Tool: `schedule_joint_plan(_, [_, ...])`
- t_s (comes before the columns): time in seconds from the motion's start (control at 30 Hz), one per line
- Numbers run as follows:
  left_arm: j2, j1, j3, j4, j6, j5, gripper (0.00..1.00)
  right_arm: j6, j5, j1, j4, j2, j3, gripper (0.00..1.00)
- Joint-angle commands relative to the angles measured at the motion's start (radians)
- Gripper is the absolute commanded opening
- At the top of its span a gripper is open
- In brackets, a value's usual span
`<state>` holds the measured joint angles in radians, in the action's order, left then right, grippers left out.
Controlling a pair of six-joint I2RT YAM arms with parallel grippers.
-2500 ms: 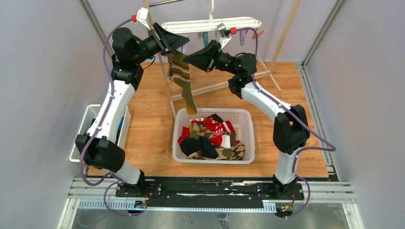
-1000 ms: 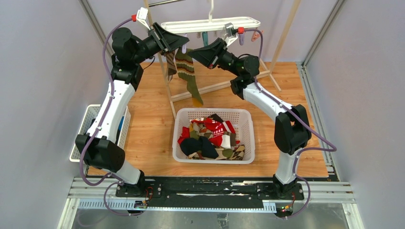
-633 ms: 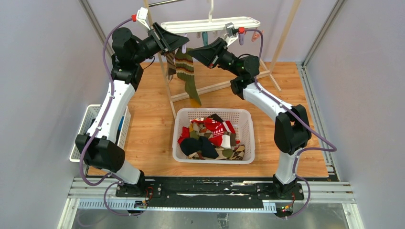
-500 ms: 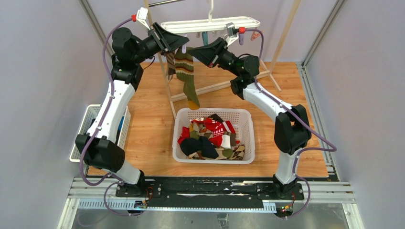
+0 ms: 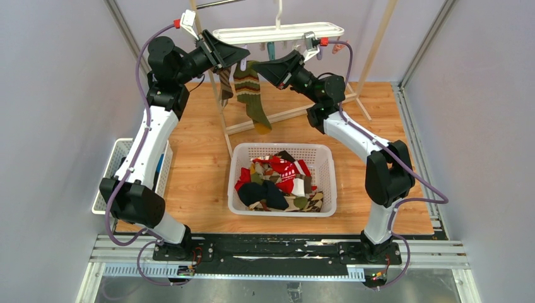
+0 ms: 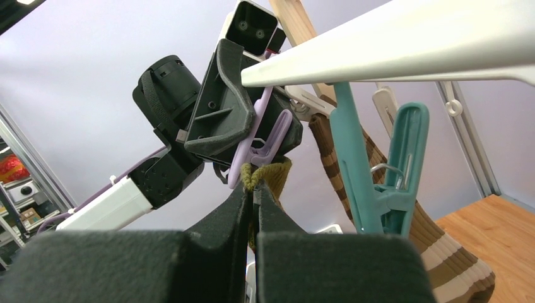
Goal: Clip the socks to the hanger
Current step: Clamp the sock onto the hanger.
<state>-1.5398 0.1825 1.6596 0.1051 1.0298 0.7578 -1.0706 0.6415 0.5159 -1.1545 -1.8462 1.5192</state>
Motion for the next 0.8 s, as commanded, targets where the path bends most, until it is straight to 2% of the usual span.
schedule_joint_plan(0.0, [0.009,0.003,-0.003,0.029,0.008,0.072,0.0,-0.012,-0.014,-0.006,-0.027,0.017,0.008,0.0])
schedule_joint_plan(0.17, [0.01,0.003,-0.003,0.027,0.003,0.068,0.01,-0.011,-0.019,-0.003,-0.029,0.02,0.008,0.0])
schedule_joint_plan(0.27, [0.01,0.003,-0.003,0.015,-0.004,0.061,0.19,-0.011,-0.014,0.0,-0.03,0.02,0.01,0.0])
schedule_joint_plan(0.43, [0.018,0.003,-0.006,-0.004,-0.012,0.049,0.62,0.0,-0.008,0.001,-0.017,0.024,0.006,0.0])
schedule_joint_plan(0.57, [0.033,0.0,-0.021,-0.01,-0.011,0.047,0.82,0.009,-0.004,0.0,-0.007,0.028,-0.002,0.0])
schedule_joint_plan(0.67, [0.058,-0.009,-0.05,-0.016,-0.014,0.05,0.86,0.032,-0.006,0.0,0.021,0.044,-0.017,0.0])
schedule_joint_plan(0.77, [0.093,-0.029,-0.098,-0.046,-0.017,0.054,0.9,0.09,-0.009,-0.001,0.074,0.075,-0.045,0.15])
